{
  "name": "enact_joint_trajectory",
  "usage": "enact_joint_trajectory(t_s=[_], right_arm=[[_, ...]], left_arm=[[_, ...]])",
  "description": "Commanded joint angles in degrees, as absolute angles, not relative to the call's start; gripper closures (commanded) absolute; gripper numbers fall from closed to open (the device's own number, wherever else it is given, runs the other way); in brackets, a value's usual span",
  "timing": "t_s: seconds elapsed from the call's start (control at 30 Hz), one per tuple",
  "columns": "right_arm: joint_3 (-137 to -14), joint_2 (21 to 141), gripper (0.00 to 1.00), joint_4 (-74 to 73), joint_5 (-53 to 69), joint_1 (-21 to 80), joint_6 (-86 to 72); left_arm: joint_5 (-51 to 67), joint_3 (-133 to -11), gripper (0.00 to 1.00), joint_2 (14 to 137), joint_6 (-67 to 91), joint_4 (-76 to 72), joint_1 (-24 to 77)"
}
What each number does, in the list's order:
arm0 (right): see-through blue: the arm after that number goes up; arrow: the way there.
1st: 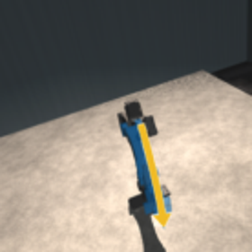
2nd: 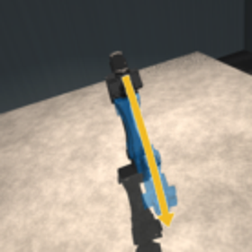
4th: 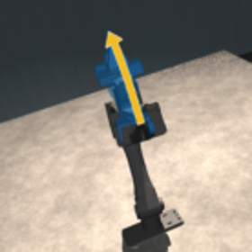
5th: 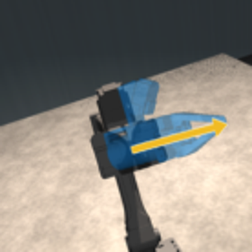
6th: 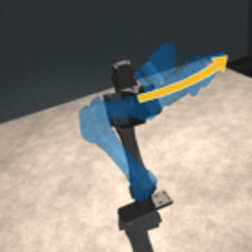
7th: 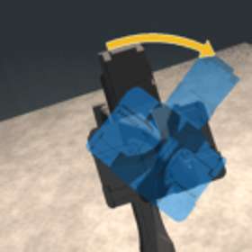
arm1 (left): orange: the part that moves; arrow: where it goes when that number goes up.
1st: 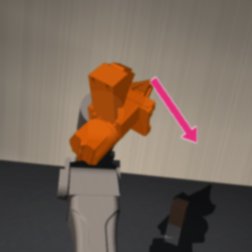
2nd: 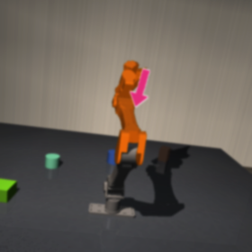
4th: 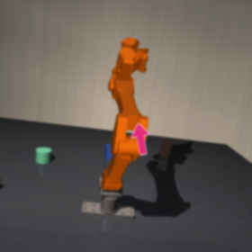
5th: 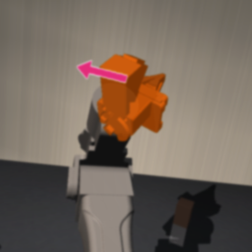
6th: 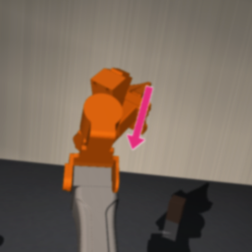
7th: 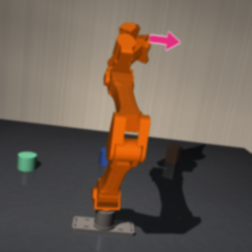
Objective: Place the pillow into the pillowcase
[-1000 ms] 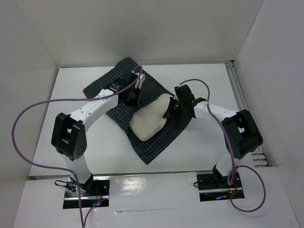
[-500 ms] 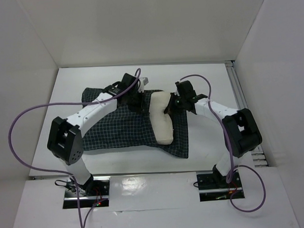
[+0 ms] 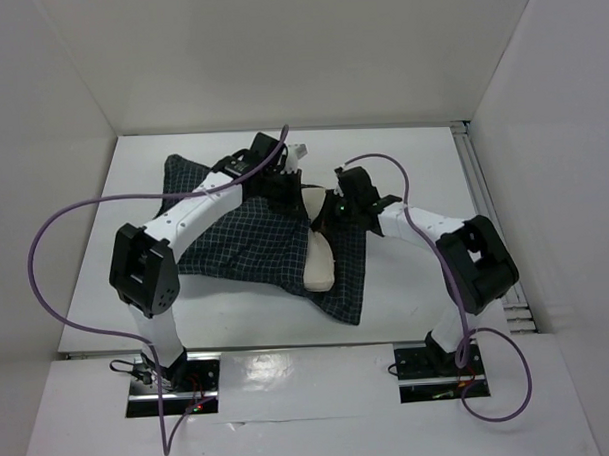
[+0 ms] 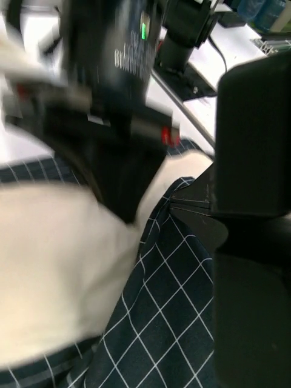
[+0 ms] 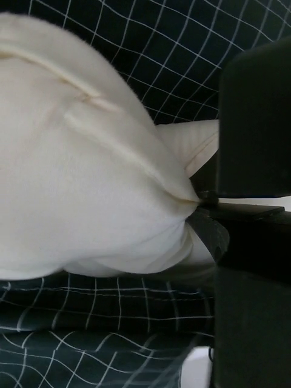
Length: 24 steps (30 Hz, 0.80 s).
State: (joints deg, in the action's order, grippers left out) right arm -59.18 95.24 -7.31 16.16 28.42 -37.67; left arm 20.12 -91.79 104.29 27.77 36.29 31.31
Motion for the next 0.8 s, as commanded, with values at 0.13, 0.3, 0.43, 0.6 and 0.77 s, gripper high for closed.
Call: enact_joint_trajectory(t_s=[0.13, 0.3, 0.43, 0.6, 0.77], right_arm=[[-62.31, 96.42, 1.00, 8.18, 24.97, 32.34, -45.80], [-61.62, 95.36, 1.00, 5.89, 23.91, 32.34, -43.86], [-59.68, 95.36, 1.00, 7.03, 24.52, 32.34, -44.47], [-61.08, 95.89, 0.88, 2.48, 24.52, 32.34, -41.06], [-63.11, 91.60, 0.25, -8.33, 19.53, 30.59, -33.24]], left_arm=[[29.00, -98.17, 1.00, 103.98, 29.53, 29.36, 32.96], [24.88, -92.74, 1.00, 100.99, 29.53, 30.06, 32.96], [21.19, -87.64, 1.00, 99.76, 30.15, 30.76, 32.96], [10.41, -88.76, 0.88, 99.76, 30.67, 37.08, 32.96], [2.21, -91.58, 0.58, 98.53, 29.27, 41.91, 32.96]])
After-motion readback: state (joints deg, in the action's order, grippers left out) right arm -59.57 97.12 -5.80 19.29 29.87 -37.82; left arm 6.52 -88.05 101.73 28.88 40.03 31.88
